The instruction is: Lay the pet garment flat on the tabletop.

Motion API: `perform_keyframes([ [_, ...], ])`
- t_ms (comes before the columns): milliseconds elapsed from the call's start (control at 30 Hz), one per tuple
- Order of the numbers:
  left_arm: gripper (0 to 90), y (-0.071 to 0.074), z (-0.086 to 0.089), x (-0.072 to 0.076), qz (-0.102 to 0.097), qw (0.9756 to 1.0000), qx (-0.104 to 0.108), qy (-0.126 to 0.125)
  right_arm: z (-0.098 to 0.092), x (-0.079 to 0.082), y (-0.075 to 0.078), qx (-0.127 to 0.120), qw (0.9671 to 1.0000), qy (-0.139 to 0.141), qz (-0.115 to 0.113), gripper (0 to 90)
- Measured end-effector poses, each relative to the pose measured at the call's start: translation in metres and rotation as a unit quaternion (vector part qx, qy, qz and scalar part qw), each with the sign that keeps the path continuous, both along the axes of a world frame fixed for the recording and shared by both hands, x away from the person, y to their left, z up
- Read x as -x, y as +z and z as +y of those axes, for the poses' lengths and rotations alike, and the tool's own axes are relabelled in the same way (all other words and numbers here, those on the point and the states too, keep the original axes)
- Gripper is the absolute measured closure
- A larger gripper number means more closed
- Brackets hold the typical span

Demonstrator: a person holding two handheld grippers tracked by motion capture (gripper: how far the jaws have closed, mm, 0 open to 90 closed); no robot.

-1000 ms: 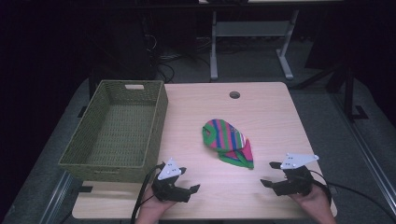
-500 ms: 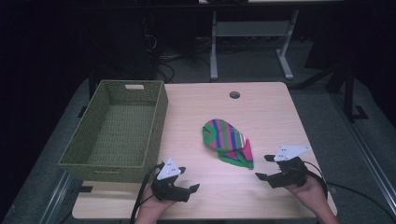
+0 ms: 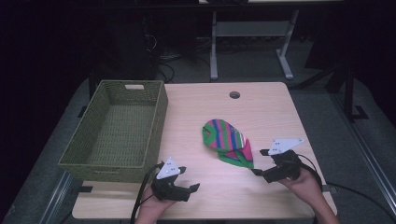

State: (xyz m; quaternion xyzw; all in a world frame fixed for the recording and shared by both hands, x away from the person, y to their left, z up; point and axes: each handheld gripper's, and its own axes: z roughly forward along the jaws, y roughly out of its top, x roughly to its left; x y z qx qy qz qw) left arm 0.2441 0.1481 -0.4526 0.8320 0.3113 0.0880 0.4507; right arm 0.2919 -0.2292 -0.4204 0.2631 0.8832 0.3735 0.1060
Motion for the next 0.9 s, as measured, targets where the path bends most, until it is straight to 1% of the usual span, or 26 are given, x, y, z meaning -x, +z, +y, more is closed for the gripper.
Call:
perform_keyframes([
  [67, 20.0, 0.000, 0.000, 0.000, 0.000, 1.0000, -0.001, -0.001, 0.003, -0.003, 0.001, 0.006, 1.0000, 0.001, 0.007, 18.7],
  [133, 20.0, 0.000, 0.000, 0.000, -0.001, 1.0000, -0.001, 0.000, 0.005, -0.005, 0.002, 0.008, 0.9999, 0.002, 0.010, 18.7],
  [200, 20.0, 0.000, 0.001, 0.000, -0.001, 1.0000, 0.002, 0.002, 0.007, -0.008, 0.003, 0.013, 0.9999, 0.001, 0.008, 16.9],
  [267, 20.0, 0.000, 0.001, 0.000, -0.001, 1.0000, 0.001, 0.002, 0.010, -0.010, 0.004, 0.014, 0.9998, -0.009, 0.005, 13.9],
  [400, 20.0, 0.000, 0.001, 0.000, -0.002, 1.0000, -0.001, 0.002, 0.013, -0.013, 0.007, 0.010, 0.9999, -0.008, 0.001, 14.1],
  [433, 20.0, 0.000, 0.001, 0.000, -0.002, 1.0000, 0.001, 0.001, 0.016, -0.017, 0.008, 0.007, 0.9999, -0.003, 0.013, 14.1],
  [500, 20.0, 0.000, 0.001, 0.000, -0.002, 1.0000, -0.002, -0.001, 0.019, -0.021, 0.009, 0.005, 0.9997, 0.006, 0.024, 14.1],
  [567, 20.0, 0.001, 0.001, 0.000, -0.003, 1.0000, -0.002, -0.001, 0.022, -0.024, 0.011, 0.000, 0.9997, 0.011, 0.024, 14.1],
  [667, 20.0, 0.001, 0.002, 0.000, -0.004, 1.0000, -0.001, -0.001, 0.025, -0.029, 0.013, -0.002, 0.9994, 0.016, 0.031, 14.2],
  [700, 20.0, 0.001, 0.003, -0.001, -0.005, 1.0000, -0.003, -0.001, 0.030, -0.033, 0.016, 0.000, 0.9991, 0.016, 0.038, 14.3],
  [767, 20.0, 0.001, 0.004, -0.001, -0.006, 1.0000, -0.002, 0.001, 0.033, -0.038, 0.017, -0.001, 0.9991, 0.019, 0.037, 14.3],
  [833, 20.0, 0.001, 0.004, -0.001, -0.006, 1.0000, 0.002, 0.003, 0.037, -0.043, 0.018, 0.003, 0.9992, 0.016, 0.037, 14.3],
  [867, 20.0, 0.001, 0.004, 0.000, -0.004, 1.0000, 0.007, 0.006, 0.038, -0.046, 0.018, 0.004, 0.9992, 0.016, 0.036, 14.3],
  [900, 20.0, 0.001, 0.004, 0.000, -0.004, 1.0000, 0.007, 0.006, 0.040, -0.049, 0.019, 0.003, 0.9991, 0.014, 0.040, 14.3],
])
